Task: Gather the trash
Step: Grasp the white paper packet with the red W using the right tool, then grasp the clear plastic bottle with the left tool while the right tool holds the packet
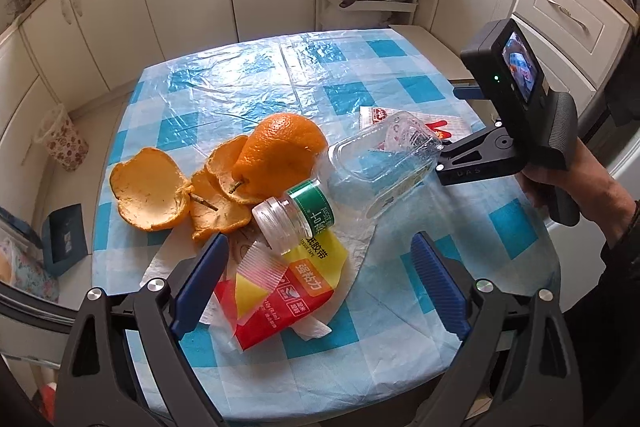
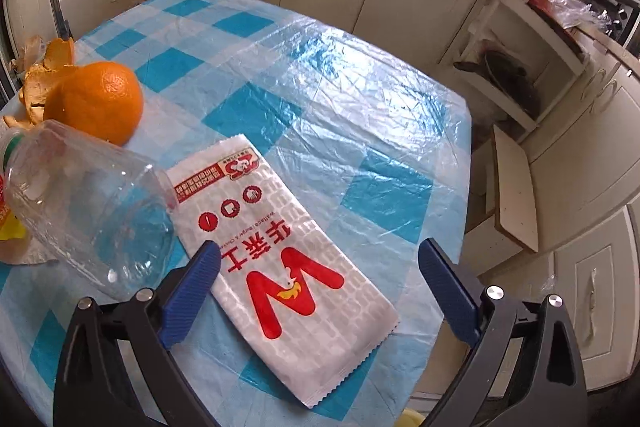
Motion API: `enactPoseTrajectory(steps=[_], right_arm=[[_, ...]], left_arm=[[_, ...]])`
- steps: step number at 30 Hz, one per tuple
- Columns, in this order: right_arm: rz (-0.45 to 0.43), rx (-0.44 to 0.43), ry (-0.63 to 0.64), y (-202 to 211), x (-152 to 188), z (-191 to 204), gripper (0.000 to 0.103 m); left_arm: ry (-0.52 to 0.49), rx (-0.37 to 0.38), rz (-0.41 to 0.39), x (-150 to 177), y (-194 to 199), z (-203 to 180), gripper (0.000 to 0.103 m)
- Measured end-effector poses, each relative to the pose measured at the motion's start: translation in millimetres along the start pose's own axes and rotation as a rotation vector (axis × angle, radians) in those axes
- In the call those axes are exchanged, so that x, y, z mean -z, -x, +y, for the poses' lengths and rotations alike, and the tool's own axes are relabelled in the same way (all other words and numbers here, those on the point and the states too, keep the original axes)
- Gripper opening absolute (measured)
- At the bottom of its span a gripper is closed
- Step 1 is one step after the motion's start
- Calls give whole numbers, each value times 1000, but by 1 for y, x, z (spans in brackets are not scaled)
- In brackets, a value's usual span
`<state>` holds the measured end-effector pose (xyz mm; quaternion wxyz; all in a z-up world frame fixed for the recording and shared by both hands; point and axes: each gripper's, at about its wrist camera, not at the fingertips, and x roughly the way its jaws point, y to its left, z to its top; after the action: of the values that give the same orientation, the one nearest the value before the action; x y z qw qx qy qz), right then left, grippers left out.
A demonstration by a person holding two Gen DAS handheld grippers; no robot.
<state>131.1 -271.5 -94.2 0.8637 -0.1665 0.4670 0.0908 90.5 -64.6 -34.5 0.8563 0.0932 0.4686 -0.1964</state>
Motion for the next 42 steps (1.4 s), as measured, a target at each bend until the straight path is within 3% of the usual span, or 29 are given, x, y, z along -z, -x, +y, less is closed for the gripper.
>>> enactPoseTrajectory(steps=[3,5,6,9,13,17,21,22,23,25,30,32,34,38,40,42], right_arm=[[22,-83,-31,0,2,-4,87],[41,-187,-60,1,4,-7,61],[46,-199,-60,4,4,-6,56],[57,-210,-50,11,9,-6,27],[70,-253,-69,18,18,-12,11],[58,-275,-92,28,21,-18,8],[37,-266,-118,39,24,-28,8],[35,-260,-125,40,25,-32,8],[32,-251,-135,42,25,-35,8],[28,-231,-153,44,25,-41,8],[8,-219,-189,53,26,-51,8],[0,-231,-200,57,25,-51,8],[-5,-238,-204,61,25,-49,8],[11,-243,-202,62,30,-45,8],[10,-259,-218,64,32,-46,8],[0,-272,-240,69,34,-50,8]], left_arm=[[-8,17,2,-6,-4,-1,89],[-18,30,0,-12,-8,-5,89],[-36,34,-1,-17,-10,-8,89],[-147,21,-18,-31,-17,-26,89],[-317,13,-25,-44,-31,-46,89],[-454,28,11,-50,-51,-60,89],[-478,41,35,-47,-63,-68,89],[-480,40,42,-47,-65,-69,86],[-479,39,47,-47,-67,-71,76],[-474,1,48,-47,-71,-71,66],[-434,16,51,-50,-67,-70,59],[-438,34,55,-49,-62,-71,50],[-441,45,62,-47,-60,-73,51],[-471,-19,77,-38,-68,-80,72],[-495,-46,80,-33,-71,-85,72],[-476,-27,110,-32,-73,-85,69]])
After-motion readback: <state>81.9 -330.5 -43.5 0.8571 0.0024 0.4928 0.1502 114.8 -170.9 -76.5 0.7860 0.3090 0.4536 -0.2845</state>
